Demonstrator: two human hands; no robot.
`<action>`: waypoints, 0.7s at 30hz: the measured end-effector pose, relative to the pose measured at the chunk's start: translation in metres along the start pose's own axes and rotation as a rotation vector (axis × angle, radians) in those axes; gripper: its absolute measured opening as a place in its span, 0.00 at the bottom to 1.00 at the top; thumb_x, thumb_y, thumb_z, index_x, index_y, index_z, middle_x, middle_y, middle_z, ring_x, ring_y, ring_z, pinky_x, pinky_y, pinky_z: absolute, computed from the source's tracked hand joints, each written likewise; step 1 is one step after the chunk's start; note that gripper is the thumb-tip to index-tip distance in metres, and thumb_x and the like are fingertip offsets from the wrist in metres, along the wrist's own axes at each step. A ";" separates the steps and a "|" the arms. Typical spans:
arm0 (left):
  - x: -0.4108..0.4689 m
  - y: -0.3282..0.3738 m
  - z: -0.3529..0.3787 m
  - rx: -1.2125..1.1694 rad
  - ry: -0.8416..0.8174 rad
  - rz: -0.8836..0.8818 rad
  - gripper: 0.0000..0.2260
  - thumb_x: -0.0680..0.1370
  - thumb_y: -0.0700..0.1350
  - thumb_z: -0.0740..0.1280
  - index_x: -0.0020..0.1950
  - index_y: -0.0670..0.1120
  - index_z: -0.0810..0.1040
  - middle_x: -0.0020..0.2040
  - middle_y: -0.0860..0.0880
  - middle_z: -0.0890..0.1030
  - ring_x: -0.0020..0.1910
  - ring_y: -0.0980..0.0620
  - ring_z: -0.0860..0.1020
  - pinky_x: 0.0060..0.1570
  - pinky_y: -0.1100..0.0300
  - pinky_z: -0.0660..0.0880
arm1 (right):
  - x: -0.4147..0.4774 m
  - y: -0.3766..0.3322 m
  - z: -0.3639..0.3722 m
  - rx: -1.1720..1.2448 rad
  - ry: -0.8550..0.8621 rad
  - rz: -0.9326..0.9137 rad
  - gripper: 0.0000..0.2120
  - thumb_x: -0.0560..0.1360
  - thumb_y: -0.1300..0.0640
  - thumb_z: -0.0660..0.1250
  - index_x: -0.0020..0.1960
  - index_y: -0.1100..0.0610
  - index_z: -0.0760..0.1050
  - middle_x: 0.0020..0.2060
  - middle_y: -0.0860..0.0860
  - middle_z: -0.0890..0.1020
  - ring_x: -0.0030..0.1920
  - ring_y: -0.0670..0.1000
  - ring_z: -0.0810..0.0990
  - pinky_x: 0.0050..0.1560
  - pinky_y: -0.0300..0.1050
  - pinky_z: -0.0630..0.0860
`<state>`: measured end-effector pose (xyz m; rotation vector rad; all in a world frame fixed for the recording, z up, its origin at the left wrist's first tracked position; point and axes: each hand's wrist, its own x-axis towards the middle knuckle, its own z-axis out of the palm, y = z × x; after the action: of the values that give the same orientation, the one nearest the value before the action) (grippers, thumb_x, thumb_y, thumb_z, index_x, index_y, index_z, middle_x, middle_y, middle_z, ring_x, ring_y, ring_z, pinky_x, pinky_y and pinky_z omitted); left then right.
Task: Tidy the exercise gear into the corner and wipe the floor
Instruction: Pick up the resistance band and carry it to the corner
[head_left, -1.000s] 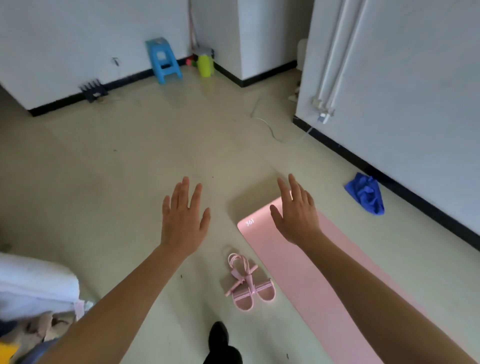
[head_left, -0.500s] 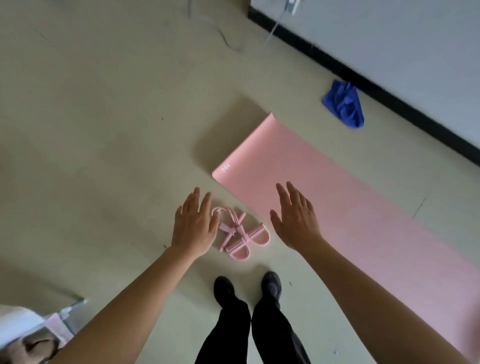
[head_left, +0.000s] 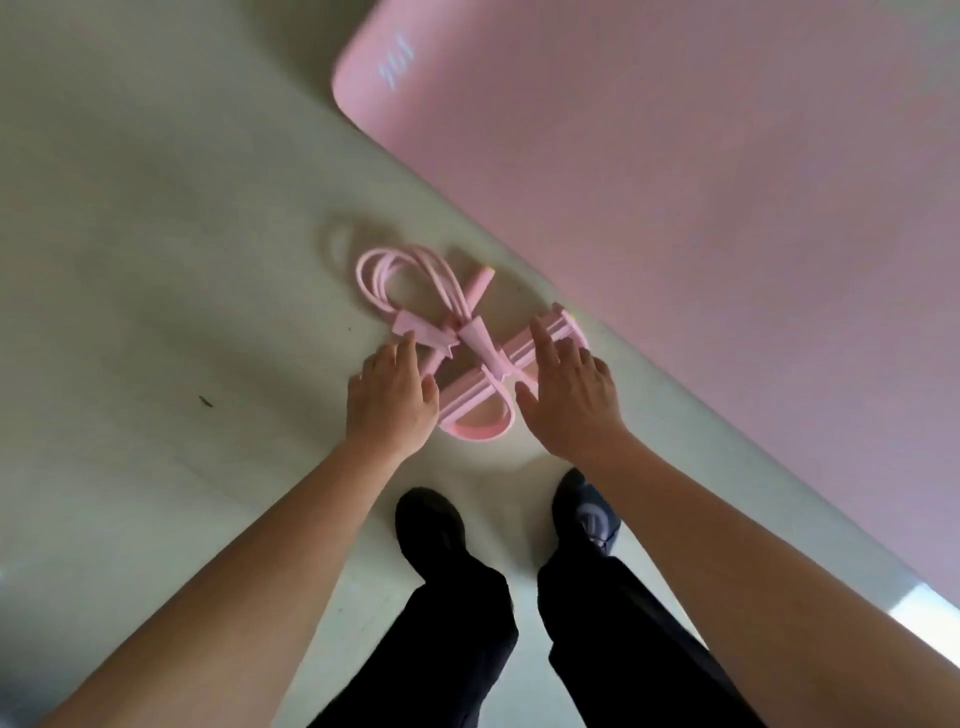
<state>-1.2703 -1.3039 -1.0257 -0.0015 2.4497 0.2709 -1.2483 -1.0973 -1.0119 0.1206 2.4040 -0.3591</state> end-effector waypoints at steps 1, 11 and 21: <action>0.015 -0.003 0.020 0.010 -0.013 -0.015 0.27 0.80 0.48 0.62 0.77 0.42 0.59 0.68 0.38 0.71 0.65 0.38 0.71 0.60 0.42 0.70 | 0.014 0.002 0.023 -0.003 -0.021 0.011 0.38 0.81 0.41 0.59 0.82 0.52 0.44 0.70 0.58 0.70 0.68 0.59 0.71 0.70 0.54 0.65; 0.079 -0.034 0.150 -0.212 0.273 0.015 0.32 0.71 0.38 0.61 0.75 0.32 0.61 0.58 0.32 0.76 0.50 0.32 0.77 0.46 0.42 0.77 | 0.075 0.006 0.130 -0.029 0.148 0.079 0.43 0.69 0.27 0.61 0.77 0.45 0.57 0.58 0.57 0.67 0.55 0.59 0.72 0.59 0.55 0.69; 0.074 -0.033 0.142 -0.447 0.231 -0.014 0.33 0.76 0.33 0.63 0.79 0.40 0.53 0.66 0.34 0.71 0.59 0.33 0.75 0.54 0.41 0.75 | 0.081 -0.002 0.121 -0.376 -0.119 0.052 0.56 0.71 0.25 0.61 0.80 0.55 0.34 0.61 0.64 0.73 0.54 0.61 0.77 0.48 0.54 0.68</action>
<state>-1.2374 -1.3036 -1.1864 -0.2561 2.5596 0.8464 -1.2338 -1.1347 -1.1514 -0.0091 2.3011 0.1100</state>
